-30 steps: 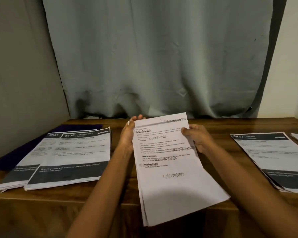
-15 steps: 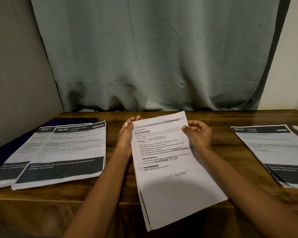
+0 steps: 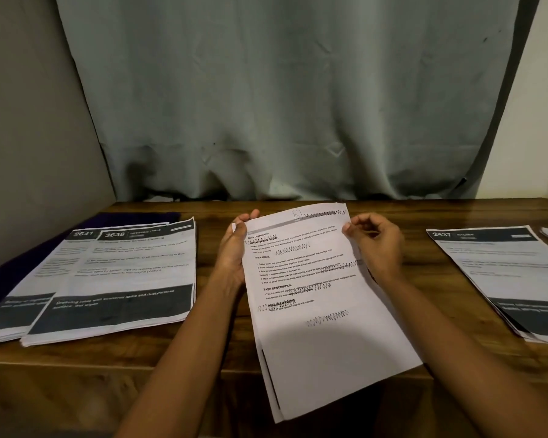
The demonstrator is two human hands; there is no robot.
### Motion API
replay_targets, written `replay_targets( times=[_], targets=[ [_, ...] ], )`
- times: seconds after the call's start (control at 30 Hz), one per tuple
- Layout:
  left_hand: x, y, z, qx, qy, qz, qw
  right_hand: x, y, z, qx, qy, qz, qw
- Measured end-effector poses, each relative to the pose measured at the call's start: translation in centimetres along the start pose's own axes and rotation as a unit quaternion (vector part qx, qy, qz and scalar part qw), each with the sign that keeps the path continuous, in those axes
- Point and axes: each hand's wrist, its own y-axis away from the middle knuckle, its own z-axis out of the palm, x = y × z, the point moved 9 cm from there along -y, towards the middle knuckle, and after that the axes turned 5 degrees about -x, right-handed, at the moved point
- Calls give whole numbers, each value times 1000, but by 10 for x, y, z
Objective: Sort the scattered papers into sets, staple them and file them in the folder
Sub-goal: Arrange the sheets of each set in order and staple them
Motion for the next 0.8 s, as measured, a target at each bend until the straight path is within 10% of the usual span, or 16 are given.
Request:
replay_targets(
  times=[0.27,0.47,0.8],
  targets=[
    [3,-1,-5,9,9,-1,1000,-13,-8,14,-191,-9,-42,981],
    [5,-1,-4,10,43,9,999,-8,28,56,-503,-107,24,857],
    [5,-2,1,-13,27,13,999,-1,1,29,-194,-55,36,979]
  ],
)
